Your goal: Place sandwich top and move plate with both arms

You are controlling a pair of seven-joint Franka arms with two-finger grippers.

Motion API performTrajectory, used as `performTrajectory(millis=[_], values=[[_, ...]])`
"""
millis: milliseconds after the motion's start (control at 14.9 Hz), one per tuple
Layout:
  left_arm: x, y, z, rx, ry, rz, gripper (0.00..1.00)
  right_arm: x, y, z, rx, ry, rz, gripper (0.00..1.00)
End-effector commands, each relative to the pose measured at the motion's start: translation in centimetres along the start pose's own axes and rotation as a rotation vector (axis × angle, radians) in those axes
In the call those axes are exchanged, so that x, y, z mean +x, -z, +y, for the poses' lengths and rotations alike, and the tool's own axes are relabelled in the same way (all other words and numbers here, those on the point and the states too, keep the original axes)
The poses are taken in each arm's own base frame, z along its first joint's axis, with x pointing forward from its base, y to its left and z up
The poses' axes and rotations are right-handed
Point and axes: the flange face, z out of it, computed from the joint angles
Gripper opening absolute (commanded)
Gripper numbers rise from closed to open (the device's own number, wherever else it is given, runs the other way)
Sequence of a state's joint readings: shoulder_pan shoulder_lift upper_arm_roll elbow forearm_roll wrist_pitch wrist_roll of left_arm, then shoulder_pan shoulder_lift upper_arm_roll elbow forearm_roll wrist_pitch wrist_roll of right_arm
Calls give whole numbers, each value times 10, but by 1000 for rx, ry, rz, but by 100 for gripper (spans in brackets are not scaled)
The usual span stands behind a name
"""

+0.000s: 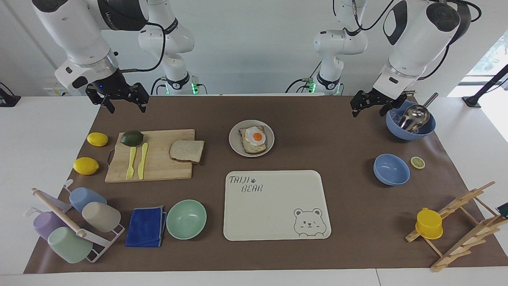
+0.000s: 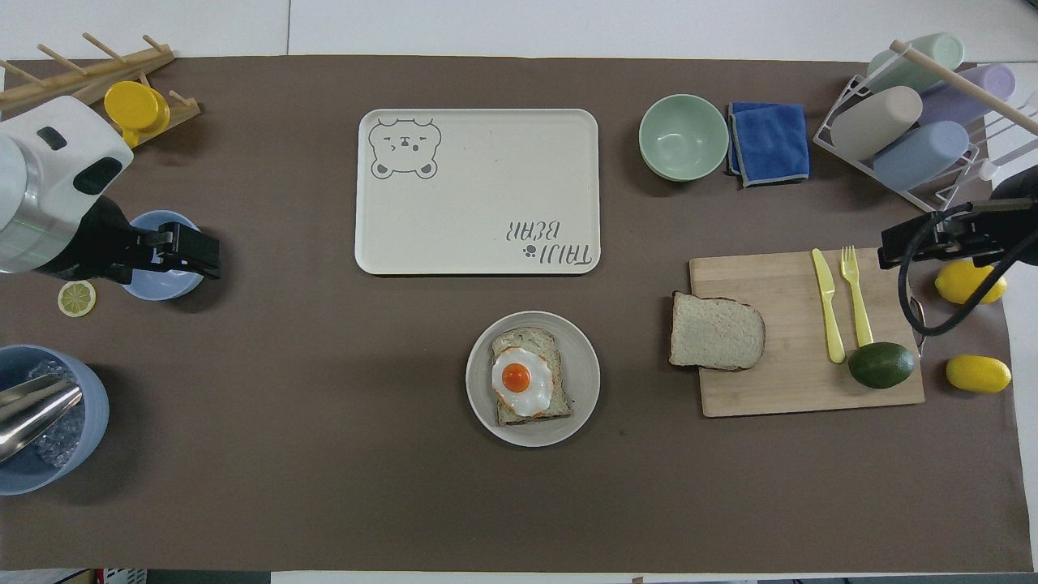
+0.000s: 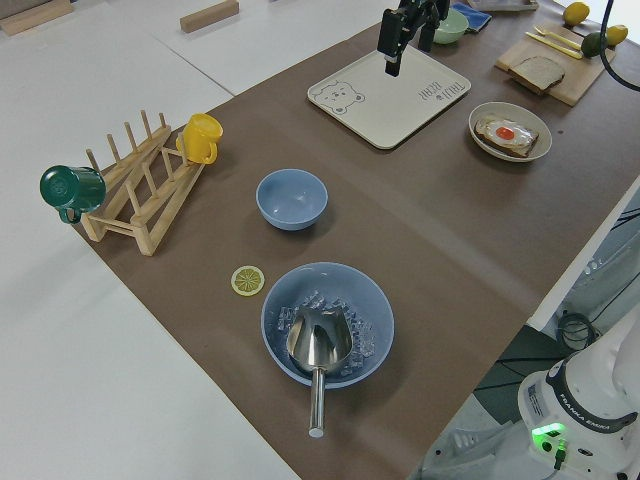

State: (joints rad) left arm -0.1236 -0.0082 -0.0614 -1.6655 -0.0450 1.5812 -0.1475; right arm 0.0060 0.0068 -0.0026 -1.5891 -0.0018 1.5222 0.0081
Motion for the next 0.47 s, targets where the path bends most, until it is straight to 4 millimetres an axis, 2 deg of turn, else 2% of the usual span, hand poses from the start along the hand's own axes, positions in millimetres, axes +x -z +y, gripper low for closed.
performTrajectory(millis=[0, 268, 402], values=[[-3, 6, -3, -4, 0, 11, 100, 2, 2, 4, 13, 16, -1, 100], [-3, 5, -3, -4, 0, 10, 100, -1, 3, 1, 22, -2, -2, 100], [-3, 5, -3, -4, 0, 10, 100, -5, 10, 0, 22, 8, 11, 100]])
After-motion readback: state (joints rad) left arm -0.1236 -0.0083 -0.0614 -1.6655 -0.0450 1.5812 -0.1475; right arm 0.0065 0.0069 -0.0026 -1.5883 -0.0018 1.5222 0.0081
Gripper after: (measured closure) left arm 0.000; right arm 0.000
